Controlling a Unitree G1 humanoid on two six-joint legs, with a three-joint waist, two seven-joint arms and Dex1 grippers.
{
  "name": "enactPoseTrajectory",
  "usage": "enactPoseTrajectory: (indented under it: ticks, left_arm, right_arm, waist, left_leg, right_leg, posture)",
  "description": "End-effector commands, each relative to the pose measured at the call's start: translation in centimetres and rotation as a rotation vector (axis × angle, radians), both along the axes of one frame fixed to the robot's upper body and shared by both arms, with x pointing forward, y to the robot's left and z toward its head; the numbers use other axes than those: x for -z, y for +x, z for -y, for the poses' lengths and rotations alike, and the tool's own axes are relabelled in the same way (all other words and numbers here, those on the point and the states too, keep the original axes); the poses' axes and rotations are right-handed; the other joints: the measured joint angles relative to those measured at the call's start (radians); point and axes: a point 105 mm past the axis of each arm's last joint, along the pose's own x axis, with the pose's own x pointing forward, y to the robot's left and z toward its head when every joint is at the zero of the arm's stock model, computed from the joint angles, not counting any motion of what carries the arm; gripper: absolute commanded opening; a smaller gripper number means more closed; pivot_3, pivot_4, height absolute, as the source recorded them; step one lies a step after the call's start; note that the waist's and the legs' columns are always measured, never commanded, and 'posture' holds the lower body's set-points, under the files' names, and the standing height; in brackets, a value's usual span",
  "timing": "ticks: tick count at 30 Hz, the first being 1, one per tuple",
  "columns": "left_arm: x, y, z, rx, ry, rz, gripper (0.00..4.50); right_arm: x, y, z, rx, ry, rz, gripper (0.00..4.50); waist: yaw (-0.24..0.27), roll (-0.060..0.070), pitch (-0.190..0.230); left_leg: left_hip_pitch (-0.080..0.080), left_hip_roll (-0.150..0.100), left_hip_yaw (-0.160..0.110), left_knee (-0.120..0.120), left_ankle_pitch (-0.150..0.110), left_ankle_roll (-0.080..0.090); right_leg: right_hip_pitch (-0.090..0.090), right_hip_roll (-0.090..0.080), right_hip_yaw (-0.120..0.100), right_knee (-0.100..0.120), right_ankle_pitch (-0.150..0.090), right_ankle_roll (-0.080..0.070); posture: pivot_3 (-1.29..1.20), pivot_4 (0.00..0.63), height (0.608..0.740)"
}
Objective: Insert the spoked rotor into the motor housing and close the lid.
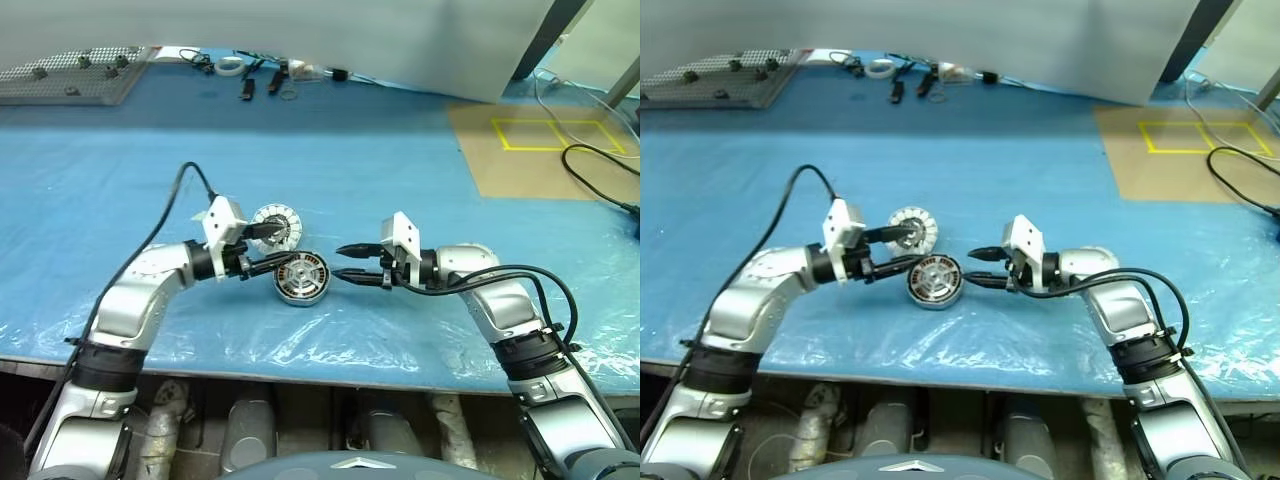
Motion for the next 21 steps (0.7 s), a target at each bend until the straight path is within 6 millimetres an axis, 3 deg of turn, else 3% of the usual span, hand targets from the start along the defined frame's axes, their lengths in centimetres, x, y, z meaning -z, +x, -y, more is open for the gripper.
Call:
enactPoseTrajectory:
  ticks: [1, 7, 16, 21]
  left_arm:
    - [0.3, 0.2, 0.6, 0.057, 0.014, 0.004, 2.02]
    - [2.3, 1.0, 1.5, 0.072, 0.055, 0.011, 0.05]
    - [3.2, 0.6, 2.9, 0.149, 0.027, 0.011, 0.05]
    - [3.8, -0.2, 2.6, 0.182, 0.039, -0.013, 0.05]
  right_arm:
    - [-1.3, 0.0, 0.5, 0.021, 0.022, 0.042, 2.18]
    - [-1.1, -0.3, 0.8, 0.048, 0.019, 0.04, 2.18]
    - [-0.7, -0.6, 1.1, 0.063, 0.013, 0.032, 2.18]
    - [-0.5, -0.8, 1.1, 0.062, 0.009, 0.024, 2.18]
  waist:
    - [-0.001, 0.0, 0.0]
    - [0.003, 0.0, 0.0]
    - [0.003, 0.0, 0.0]
    - [0.003, 0.0, 0.0]
  left_leg:
    - [0.0, 0.0, 0.0, 0.0, 0.0, 0.0]
    - [-0.001, 0.0, 0.0, 0.0, 0.0, 0.0]
    - [-0.001, 0.0, 0.0, 0.0, 0.0, 0.0]
    - [-0.001, 0.0, 0.0, -0.001, 0.0, 0.0]
  right_leg:
    - [0.0, 0.0, 0.0, 0.0, 0.0, 0.0]
    - [-0.001, 0.0, 0.0, 0.0, 0.0, 0.0]
    - [-0.001, -0.001, -0.001, 0.0, 0.0, 0.0]
    - [-0.001, 0.0, -0.001, 0.0, 0.0, 0.0]
  posture:
    - [0.0, 0.15, 0.74]
    - [0.0, 0.15, 0.74]
    - [0.0, 0.15, 0.74]
    - [0.0, 0.15, 0.74]
